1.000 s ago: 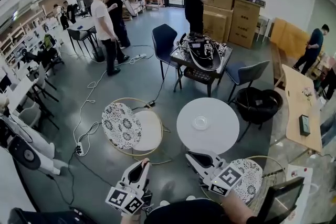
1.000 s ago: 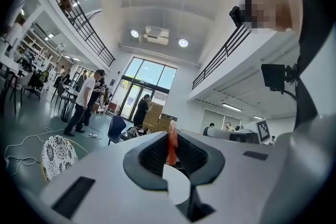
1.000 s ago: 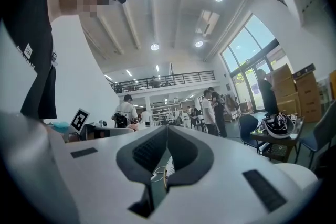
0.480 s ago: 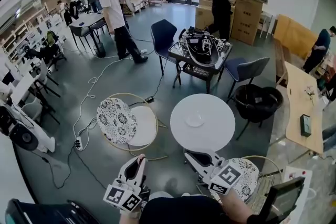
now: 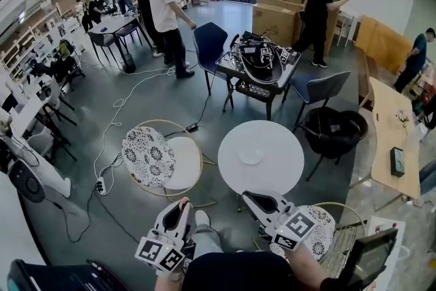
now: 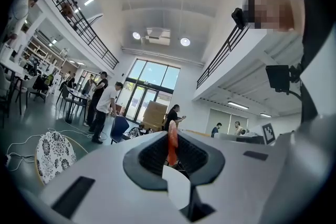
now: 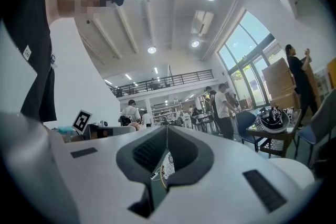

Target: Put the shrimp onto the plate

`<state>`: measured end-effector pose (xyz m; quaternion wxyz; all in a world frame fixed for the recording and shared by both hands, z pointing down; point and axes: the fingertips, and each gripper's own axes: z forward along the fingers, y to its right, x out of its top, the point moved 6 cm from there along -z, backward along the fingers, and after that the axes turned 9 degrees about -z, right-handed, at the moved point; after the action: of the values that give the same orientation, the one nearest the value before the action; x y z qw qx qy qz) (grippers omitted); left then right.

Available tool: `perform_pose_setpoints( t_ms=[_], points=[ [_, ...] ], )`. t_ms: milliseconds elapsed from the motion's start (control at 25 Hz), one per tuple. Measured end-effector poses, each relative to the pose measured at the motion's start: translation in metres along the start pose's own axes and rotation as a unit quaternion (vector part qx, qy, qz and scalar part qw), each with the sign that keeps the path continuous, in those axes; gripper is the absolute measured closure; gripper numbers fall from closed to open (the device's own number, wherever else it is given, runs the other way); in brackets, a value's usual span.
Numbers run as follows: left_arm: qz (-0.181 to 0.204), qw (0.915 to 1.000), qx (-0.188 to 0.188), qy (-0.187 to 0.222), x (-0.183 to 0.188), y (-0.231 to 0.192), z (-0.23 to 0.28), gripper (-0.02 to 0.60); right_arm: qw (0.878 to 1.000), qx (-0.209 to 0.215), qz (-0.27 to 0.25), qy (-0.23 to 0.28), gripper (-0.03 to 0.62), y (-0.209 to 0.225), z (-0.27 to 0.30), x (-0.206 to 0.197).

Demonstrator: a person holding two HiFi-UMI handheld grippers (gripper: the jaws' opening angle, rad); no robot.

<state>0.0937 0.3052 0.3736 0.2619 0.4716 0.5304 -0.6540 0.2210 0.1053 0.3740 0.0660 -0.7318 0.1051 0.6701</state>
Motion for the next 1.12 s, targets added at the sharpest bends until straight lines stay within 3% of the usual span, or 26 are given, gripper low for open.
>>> perform_pose_setpoints(
  t_ms=[440,1120],
  points=[
    [-0.01,0.9999,-0.012,0.005,0.019,-0.05,0.039,0.54,1.0,-0.018,-0.01,-0.011,0.577,0.03,0.043,-0.006],
    [-0.022,0.9986,-0.044,-0.022,0.061,-0.14,0.12,0.54,0.998,-0.047,-0.004,-0.029,0.577,0.081,0.142,-0.015]
  ],
)
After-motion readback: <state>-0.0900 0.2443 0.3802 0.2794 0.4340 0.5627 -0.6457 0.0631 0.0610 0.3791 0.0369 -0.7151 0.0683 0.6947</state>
